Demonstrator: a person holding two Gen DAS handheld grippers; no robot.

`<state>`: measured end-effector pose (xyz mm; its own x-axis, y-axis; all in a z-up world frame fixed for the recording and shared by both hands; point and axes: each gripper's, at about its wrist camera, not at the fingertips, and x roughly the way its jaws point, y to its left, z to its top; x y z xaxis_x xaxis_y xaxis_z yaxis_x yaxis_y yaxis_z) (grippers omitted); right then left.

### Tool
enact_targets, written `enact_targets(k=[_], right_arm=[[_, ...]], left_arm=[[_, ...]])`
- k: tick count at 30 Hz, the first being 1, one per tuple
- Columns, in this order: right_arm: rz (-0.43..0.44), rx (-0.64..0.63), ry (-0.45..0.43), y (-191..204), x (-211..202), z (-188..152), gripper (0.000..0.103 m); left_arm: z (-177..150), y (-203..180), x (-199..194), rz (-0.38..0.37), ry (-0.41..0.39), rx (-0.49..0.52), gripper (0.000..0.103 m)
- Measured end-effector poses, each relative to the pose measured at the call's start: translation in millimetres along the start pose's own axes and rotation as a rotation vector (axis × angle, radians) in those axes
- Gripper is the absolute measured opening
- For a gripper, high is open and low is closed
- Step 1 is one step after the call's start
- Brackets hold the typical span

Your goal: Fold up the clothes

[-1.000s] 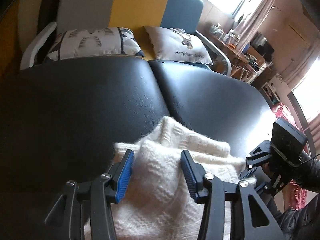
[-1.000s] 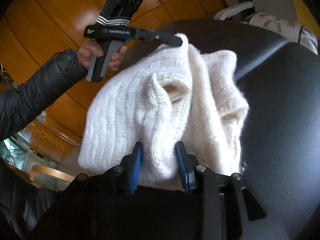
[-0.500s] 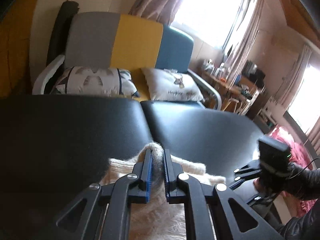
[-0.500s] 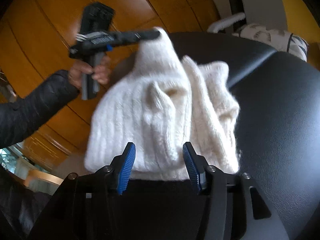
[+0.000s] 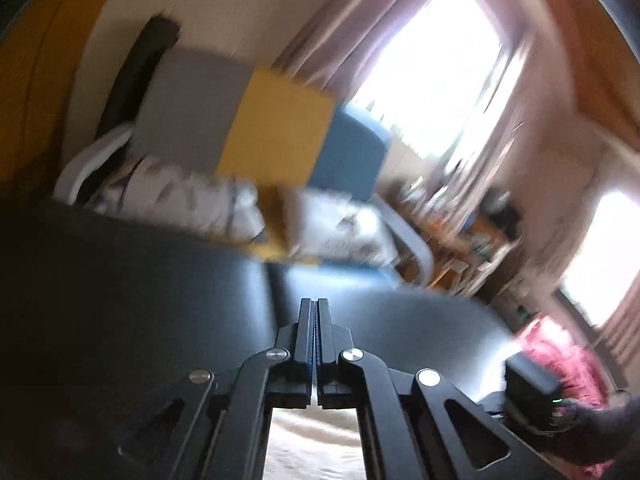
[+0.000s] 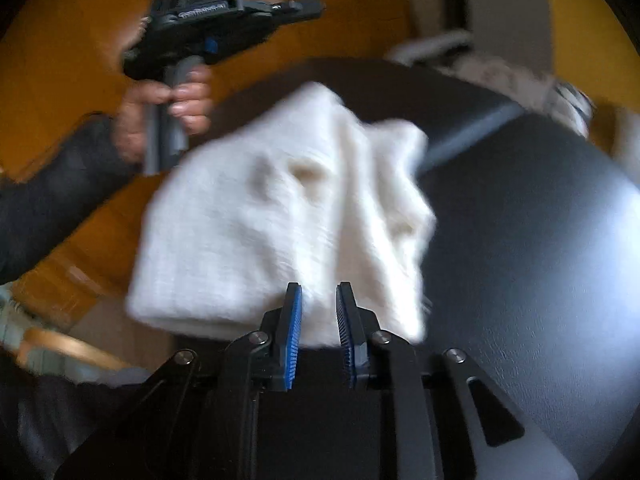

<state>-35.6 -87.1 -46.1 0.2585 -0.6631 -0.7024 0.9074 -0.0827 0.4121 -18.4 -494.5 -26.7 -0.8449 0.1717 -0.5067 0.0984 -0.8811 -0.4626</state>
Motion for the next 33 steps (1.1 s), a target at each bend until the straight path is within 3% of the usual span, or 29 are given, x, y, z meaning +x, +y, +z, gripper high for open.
enact_targets(k=[2,3,5,8,13,17,20,24,26,31,33], right_arm=[[0.051,0.052,-0.041,-8,-5,-5,0.025],[0.091,0.078,-0.05,-13,-8,-7,0.03],[0.139,0.092,-0.084,-16,-11,-9,0.055],[0.204,0.059,-0.118,-13,-12,3,0.057],[0.268,-0.004,-0.084,0,22,39,0.057],[0.275,-0.008,-0.022,-5,54,62,0.057],[0.334,-0.004,-0.002,-11,63,70,0.057],[0.419,0.011,0.037,-18,68,65,0.058],[0.456,0.015,0.057,-20,75,64,0.077],[0.457,-0.033,0.07,-12,82,63,0.09],[0.474,-0.053,0.085,-6,85,63,0.099]], left_arm=[[-2,3,-1,0.039,0.031,-0.01,0.001],[-3,4,-6,0.027,0.047,-0.014,0.008],[-8,1,-19,0.052,0.093,0.009,0.014],[-23,-6,-46,0.112,0.143,0.085,0.016],[-42,13,-77,0.225,0.172,0.081,0.021],[-33,32,-75,0.189,0.166,0.058,0.031],[-14,39,-55,0.086,0.19,0.071,0.04],[1,48,-18,0.021,0.272,0.075,0.047],[1,51,-2,-0.009,0.312,0.062,0.048],[-16,47,14,-0.044,0.404,0.071,0.046],[-22,45,9,-0.035,0.395,0.074,0.044]])
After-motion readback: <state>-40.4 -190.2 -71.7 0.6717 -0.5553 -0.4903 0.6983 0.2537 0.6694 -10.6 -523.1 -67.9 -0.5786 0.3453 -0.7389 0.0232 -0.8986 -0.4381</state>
